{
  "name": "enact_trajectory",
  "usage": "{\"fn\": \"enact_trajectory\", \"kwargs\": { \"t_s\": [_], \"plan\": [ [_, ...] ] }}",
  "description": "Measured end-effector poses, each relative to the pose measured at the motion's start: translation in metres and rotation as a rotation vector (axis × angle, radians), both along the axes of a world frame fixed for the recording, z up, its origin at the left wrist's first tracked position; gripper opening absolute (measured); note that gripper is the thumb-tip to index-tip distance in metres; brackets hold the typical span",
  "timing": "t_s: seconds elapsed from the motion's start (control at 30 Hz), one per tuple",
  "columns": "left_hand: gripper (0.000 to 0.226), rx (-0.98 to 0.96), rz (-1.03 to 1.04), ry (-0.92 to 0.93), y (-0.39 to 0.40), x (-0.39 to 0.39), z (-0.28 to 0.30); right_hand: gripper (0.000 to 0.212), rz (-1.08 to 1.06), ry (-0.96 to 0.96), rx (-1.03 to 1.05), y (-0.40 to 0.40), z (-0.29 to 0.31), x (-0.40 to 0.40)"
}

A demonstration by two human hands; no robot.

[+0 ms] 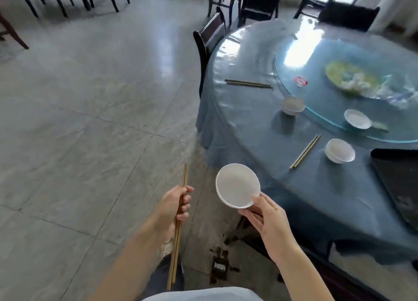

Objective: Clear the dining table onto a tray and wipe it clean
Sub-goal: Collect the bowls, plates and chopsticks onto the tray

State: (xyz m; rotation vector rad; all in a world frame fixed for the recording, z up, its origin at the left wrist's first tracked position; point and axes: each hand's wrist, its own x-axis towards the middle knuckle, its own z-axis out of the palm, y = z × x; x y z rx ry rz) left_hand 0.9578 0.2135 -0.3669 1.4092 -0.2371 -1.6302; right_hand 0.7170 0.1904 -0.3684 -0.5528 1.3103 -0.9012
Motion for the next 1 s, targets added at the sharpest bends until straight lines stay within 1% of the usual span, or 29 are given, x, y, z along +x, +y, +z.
{"fn": "enact_trajectory", "kwargs": {
  "t_s": [0.17,0.33,0.43,0.57,0.67,0.8,0.9,1.0],
  "plan": [
    [0.022,0.028,-0.189,-0.043,-0.080,0.014,-0.001,0.022,-0.233,-0.004,0.028,-0.026,0.006,0.010],
    [0.021,-0.028,-0.403,-0.095,-0.143,0.003,0.000,0.022,-0.513,0.010,0.036,-0.044,0.012,-0.003],
    [0.017,-0.076,-0.507,-0.067,-0.181,-0.017,-0.003,0.020,-0.650,0.016,0.021,-0.057,0.013,-0.019],
    [0.017,-0.110,-0.623,0.004,-0.233,-0.063,-0.011,0.016,-0.858,0.025,0.007,-0.081,0.012,-0.052],
    [0.015,-0.140,-0.731,0.002,-0.273,-0.104,-0.018,0.013,-0.988,0.028,-0.026,-0.102,0.006,-0.080],
    [0.015,-0.211,-0.812,-0.157,-0.334,-0.167,-0.030,0.008,-1.097,0.076,-0.027,-0.146,-0.003,-0.118],
    [0.017,-0.225,-0.885,-0.211,-0.378,-0.216,-0.043,0.014,-1.171,0.127,-0.002,-0.187,-0.015,-0.152],
    [0.022,-0.237,-0.962,-0.327,-0.415,-0.265,-0.059,0.018,-1.207,0.166,0.038,-0.228,-0.028,-0.189]
  ]
}}
